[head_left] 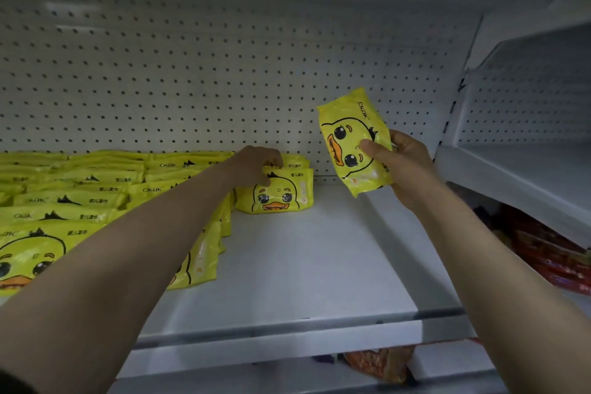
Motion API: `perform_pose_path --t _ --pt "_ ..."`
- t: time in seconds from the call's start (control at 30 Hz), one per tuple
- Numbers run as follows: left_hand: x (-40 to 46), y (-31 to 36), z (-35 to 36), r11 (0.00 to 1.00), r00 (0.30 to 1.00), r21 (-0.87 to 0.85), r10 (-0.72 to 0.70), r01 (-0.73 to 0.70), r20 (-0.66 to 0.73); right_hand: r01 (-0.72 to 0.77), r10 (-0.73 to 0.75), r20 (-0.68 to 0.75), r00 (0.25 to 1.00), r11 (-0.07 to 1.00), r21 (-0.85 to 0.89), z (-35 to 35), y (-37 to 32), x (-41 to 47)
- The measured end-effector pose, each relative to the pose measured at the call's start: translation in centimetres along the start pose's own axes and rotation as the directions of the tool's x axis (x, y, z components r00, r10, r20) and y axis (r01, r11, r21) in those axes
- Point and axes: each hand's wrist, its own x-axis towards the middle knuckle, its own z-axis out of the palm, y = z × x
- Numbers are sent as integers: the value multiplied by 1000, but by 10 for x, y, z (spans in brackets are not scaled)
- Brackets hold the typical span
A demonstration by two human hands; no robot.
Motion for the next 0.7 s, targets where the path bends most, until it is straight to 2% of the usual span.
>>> perform_pose_path --t 0.23,0.4,0.57,0.7 --pt "3 -6 15 998 996 55 -33 37 -88 -11 11 20 1000 1000 -28 -2 6 8" --pt "-4 -8 14 999 986 -2 -34 34 -164 -12 20 72 997 995 -100 5 2 14" --pt "-28 -18 -5 989 939 -141 -92 47 -331 10 61 215 975 950 -311 20 -3 23" --pt "-56 -21 -16 977 883 -211 -130 35 -452 103 162 407 899 825 -556 43 0 29"
